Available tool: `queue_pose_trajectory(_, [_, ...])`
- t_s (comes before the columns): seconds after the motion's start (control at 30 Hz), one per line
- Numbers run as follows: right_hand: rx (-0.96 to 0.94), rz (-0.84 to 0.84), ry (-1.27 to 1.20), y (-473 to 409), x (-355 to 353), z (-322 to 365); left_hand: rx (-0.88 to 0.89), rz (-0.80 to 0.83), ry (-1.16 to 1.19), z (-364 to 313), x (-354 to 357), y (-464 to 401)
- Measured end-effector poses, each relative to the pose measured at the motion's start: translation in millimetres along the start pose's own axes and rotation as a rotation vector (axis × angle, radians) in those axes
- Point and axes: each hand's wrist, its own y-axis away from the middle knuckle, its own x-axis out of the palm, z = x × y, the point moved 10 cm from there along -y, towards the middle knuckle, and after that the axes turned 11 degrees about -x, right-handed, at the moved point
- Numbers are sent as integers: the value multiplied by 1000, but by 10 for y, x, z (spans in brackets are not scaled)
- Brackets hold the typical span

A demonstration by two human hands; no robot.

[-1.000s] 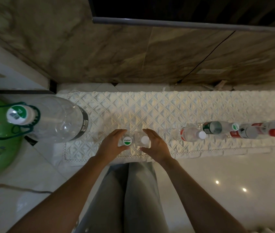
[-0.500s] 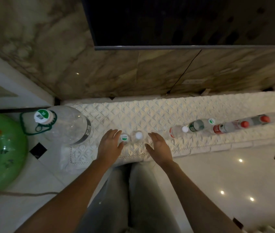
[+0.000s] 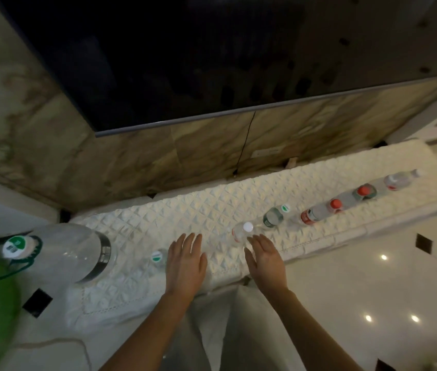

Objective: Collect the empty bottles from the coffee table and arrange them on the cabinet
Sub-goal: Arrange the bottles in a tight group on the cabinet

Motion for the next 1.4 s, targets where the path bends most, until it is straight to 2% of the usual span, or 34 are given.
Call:
queue_pose_trajectory(0.23, [-27, -8, -26, -164, -442, -932, -73, -43, -13, -800, 375, -86])
queue_pose_trajectory(0.37, [-69, 7, -25, -301, -600, -1398, -180, -1, 37, -1066, 613, -168])
queue_pose_trajectory(0.6, [-55, 233, -115, -593, -236, -2033, -338, 126, 191, -1041, 1229, -510])
queue_pose_trajectory(0.8, [26, 318, -232, -830, 219, -2320, -471, 201, 442, -800, 1702, -722])
queue_pose_trajectory(1.0, [69, 340, -330, -896, 603, -2466, -430, 149, 568, -760, 1947, -861])
queue_pose_trajectory(1.27, [-32, 343, -303, -988, 814, -2477, -330, 144, 504, -847, 2015, -937])
queue_pose_trajectory(1.4, [-23, 321, -351, -1046, 853, -2478, -347, 144, 513, -801, 1988, -945])
